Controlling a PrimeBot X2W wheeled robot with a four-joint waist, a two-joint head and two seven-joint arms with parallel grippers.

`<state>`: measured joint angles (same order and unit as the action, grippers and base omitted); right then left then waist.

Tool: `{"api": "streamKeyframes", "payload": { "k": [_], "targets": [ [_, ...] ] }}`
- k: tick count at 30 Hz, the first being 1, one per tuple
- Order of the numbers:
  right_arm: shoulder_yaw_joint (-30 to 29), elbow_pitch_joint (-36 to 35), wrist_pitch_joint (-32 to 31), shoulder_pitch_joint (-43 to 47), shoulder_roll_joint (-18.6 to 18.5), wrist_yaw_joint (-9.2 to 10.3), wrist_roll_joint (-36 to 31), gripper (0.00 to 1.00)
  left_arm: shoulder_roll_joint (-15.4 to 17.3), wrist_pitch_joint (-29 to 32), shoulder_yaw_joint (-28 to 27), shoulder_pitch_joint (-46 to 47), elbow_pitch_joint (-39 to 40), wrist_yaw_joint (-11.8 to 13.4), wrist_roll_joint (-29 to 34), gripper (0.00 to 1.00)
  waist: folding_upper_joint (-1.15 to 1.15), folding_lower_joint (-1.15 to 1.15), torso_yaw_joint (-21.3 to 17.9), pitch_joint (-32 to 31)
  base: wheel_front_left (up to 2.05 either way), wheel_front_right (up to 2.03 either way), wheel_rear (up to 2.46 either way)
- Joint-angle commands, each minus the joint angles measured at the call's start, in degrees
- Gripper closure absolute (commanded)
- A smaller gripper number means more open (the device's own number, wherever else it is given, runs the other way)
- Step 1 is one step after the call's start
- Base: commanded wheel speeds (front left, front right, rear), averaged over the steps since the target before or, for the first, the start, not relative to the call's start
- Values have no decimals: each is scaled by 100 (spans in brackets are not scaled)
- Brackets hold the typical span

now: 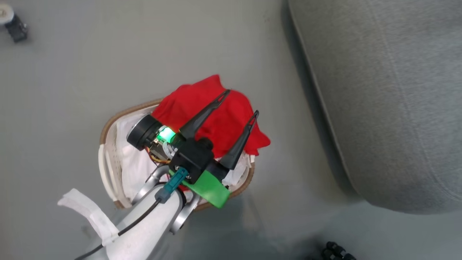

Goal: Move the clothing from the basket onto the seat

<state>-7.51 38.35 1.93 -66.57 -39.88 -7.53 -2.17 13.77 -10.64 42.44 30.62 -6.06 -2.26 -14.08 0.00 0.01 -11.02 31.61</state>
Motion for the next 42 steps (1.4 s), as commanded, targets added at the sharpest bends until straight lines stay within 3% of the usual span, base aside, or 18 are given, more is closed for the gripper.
{"api": "streamKeyframes", "payload": {
  "k": [1, 14, 15, 16, 17, 18, 25, 31, 42],
  "targets": [
    [-45, 104, -11, -27, 79, 8, -77, 100, 9, 1, -27, 133, 35, 31, 5, 0, 0, -1, 617, 719, 0, 0, 0],
    [-827, 1115, 533, 493, 1029, 8, -908, 100, 155, 45, -98, 142, 125, 200, 22, 0, 0, -1, 611, 1205, 0, 0, 0],
    [-852, 1148, 601, 511, 1077, 8, -953, 93, 178, 46, -103, 127, 126, 219, 16, 0, 0, -1, 579, 1197, 0, 0, 0],
    [-868, 1187, 693, 529, 1145, 8, -1002, 78, 205, 47, -119, 106, 130, 239, 5, 0, 0, -1, 532, 1185, 0, 0, 0],
    [-838, 1213, 787, 542, 1214, 8, -1034, 49, 219, 60, -138, 93, 133, 258, -9, 0, 0, -1, 489, 1173, 0, 0, 0],
    [-815, 1243, 893, 540, 1301, 8, -1062, 0, 246, 72, -166, 71, 127, 289, -30, 0, 0, -1, 432, 1151, 0, 0, 0],
    [-604, 1398, 1249, 848, 1633, 8, -975, 0, 266, -9, -257, -89, 27, 392, -167, 0, 0, -1, 196, 741, 0, 0, 0],
    [-361, 1303, 1320, 1395, 1668, 8, -695, 0, 210, -141, -346, -248, -171, 459, -331, 0, 0, -1, 78, 170, 0, 0, 0],
    [86, 305, 1333, 2394, 1865, 8, 357, 0, -58, -441, -764, -701, -689, 494, -834, 0, 0, -1, 189, -1153, 0, 0, 0]
  ]
}}
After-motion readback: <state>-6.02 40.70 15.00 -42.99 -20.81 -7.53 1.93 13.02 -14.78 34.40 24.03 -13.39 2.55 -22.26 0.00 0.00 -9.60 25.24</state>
